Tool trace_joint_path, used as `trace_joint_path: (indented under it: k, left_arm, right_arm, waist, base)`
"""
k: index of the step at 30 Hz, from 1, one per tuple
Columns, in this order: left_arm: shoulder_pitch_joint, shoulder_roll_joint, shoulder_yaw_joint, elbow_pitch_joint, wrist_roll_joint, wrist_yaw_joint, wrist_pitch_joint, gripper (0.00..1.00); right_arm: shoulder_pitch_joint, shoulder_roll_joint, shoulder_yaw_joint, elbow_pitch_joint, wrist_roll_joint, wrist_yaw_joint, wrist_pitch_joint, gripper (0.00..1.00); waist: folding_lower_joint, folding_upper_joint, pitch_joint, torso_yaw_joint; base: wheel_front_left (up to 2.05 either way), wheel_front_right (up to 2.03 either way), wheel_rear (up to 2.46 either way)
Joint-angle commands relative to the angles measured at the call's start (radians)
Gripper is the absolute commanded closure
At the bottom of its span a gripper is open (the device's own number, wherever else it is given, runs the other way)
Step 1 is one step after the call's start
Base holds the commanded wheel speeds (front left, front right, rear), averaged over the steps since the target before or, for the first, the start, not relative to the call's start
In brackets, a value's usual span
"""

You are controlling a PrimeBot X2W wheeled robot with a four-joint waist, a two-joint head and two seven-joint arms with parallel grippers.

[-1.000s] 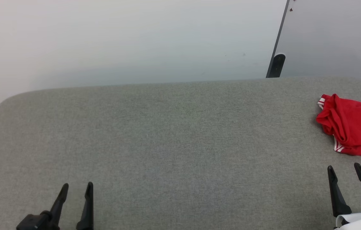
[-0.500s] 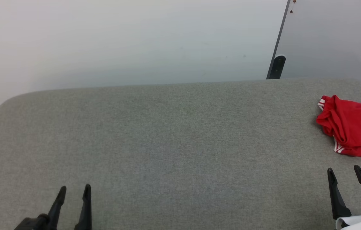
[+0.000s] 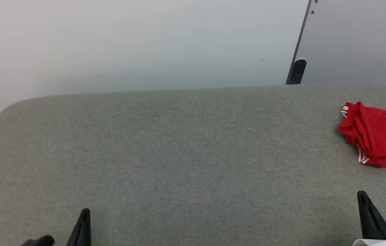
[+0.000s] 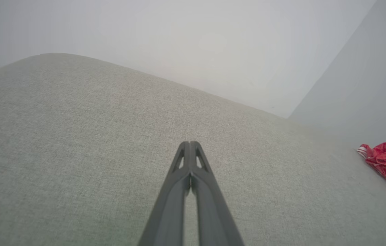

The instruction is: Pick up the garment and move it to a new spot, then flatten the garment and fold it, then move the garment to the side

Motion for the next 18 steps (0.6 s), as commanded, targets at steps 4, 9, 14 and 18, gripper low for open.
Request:
trace_joint_path:
  k: [4,9,14,18]
  left_arm:
    - [-0.04,-0.001,0.011,-0.009,-0.105,0.0,0.026,1.0]
    - [-0.051,-0.006,0.014,-0.006,-0.167,-0.001,0.044,1.0]
    - [-0.065,-0.013,0.018,-0.002,-0.24,-0.001,0.066,1.0]
    - [-0.074,-0.018,0.021,0.002,-0.296,-0.001,0.082,1.0]
  right_arm:
    - [-0.04,0.005,-0.012,-0.008,0.118,0.0,0.026,1.0]
    - [-0.048,0.012,-0.015,-0.003,0.188,0.0,0.044,1.0]
    - [-0.059,0.021,-0.019,0.002,0.27,0.0,0.065,1.0]
    - [-0.066,0.028,-0.022,0.006,0.333,0.0,0.081,1.0]
  waist:
    - [0.0,0.0,0.001,0.002]
    - [0.0,0.0,0.002,0.003]
    - [0.0,0.0,0.003,0.005]
    - [0.0,0.0,0.004,0.006]
  base:
    - [0.0,0.0,0.0]
    - [0.0,0.0,0.0]
    - [0.0,0.0,0.0]
    - [0.0,0.0,0.0]
